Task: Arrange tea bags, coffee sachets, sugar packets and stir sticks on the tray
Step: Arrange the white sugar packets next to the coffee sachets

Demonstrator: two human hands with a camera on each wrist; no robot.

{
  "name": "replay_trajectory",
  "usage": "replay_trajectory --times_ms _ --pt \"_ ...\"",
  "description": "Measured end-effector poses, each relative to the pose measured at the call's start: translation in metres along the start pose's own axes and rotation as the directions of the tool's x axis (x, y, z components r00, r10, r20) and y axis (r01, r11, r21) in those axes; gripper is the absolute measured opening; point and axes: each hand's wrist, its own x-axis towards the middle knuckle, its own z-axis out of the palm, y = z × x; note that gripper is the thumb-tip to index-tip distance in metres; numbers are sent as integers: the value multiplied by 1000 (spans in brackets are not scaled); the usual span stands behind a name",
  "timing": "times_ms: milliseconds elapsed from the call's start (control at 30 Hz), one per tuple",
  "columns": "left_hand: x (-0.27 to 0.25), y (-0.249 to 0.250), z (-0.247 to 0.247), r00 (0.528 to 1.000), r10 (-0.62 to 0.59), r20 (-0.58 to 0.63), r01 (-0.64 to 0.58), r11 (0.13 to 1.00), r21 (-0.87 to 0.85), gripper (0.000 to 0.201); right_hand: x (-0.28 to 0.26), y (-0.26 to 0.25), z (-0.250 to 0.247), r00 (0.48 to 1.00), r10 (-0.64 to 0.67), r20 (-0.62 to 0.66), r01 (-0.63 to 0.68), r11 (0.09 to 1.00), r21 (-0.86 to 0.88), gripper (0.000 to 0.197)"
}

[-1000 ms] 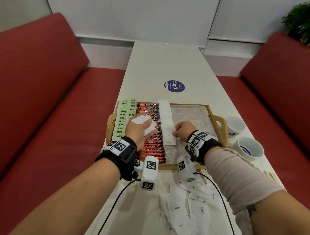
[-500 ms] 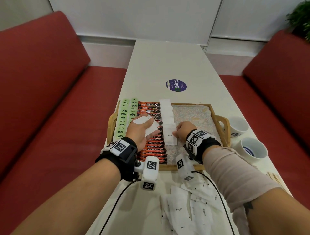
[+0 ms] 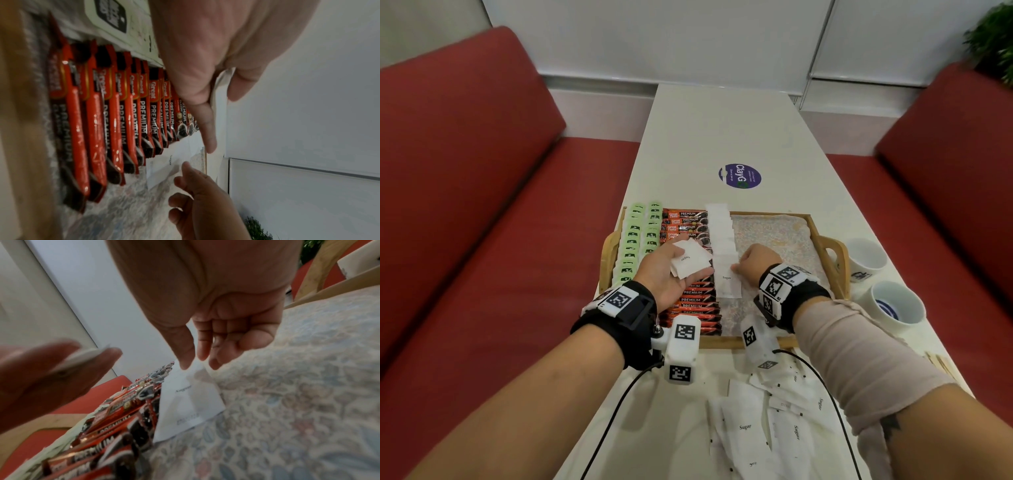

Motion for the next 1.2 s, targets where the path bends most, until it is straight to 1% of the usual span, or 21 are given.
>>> replay_trajectory --times_ms 100,200,267,333,400,467,567,633,700,800,867,933,1033,1100,1167,1200 --pt "0 -2 3 1000 25 -12 -24 997 67 38 -5 -4 -3 992 -102 -67 111 984 141 11" --pt "-1 -6 5 997 68 -32 -64 991 119 42 -16 -12 -7 972 -202 -119 230 924 305 17" --pt "-2 -9 7 994 95 -50 -87 986 139 41 -25 -19 -10 957 -261 -126 290 877 384 17" --pt "-5 -11 8 991 117 -61 -108 984 139 37 -32 -23 -13 946 -307 -99 319 845 429 11" --pt "-7 -14 8 988 138 -73 -126 981 149 35 -37 -24 -15 944 -329 -31 311 854 417 20" --pt "-9 -16 7 985 152 -87 -136 977 166 35 -40 -25 -17 946 -320 52 273 874 402 28" --pt "-10 -20 8 983 160 -92 -139 970 198 28 -43 -23 -19 945 -304 124 235 888 395 27" --pt "-10 -21 9 983 161 -83 -140 966 216 24 -43 -21 -20 948 -298 113 238 897 374 19" --pt "-10 -22 10 987 150 -54 -135 966 219 23 -43 -20 -22 957 -282 62 239 895 375 19" --pt "-12 -21 13 993 120 -9 -115 968 224 17 -40 -20 -28 969 -244 -33 233 865 445 23" --pt "-12 -19 15 993 117 -5 -113 968 226 18 -40 -20 -32 970 -234 -66 234 828 510 21" --pt "-11 -18 16 992 122 -30 -113 970 215 19 -41 -20 -35 970 -239 -48 221 780 586 16" --pt "-8 -17 15 988 132 -78 -113 971 212 25 -44 -20 -38 977 -210 42 117 690 714 6" --pt "-6 -19 15 987 132 -86 -111 969 219 28 -45 -17 -39 981 -176 78 56 649 759 16" --pt "-5 -22 16 987 137 -84 -116 971 210 30 -46 -12 -39 981 -176 83 54 654 754 23" --pt "-5 -22 17 986 140 -90 -120 973 199 29 -46 -9 -38 980 -186 76 72 676 733 21"
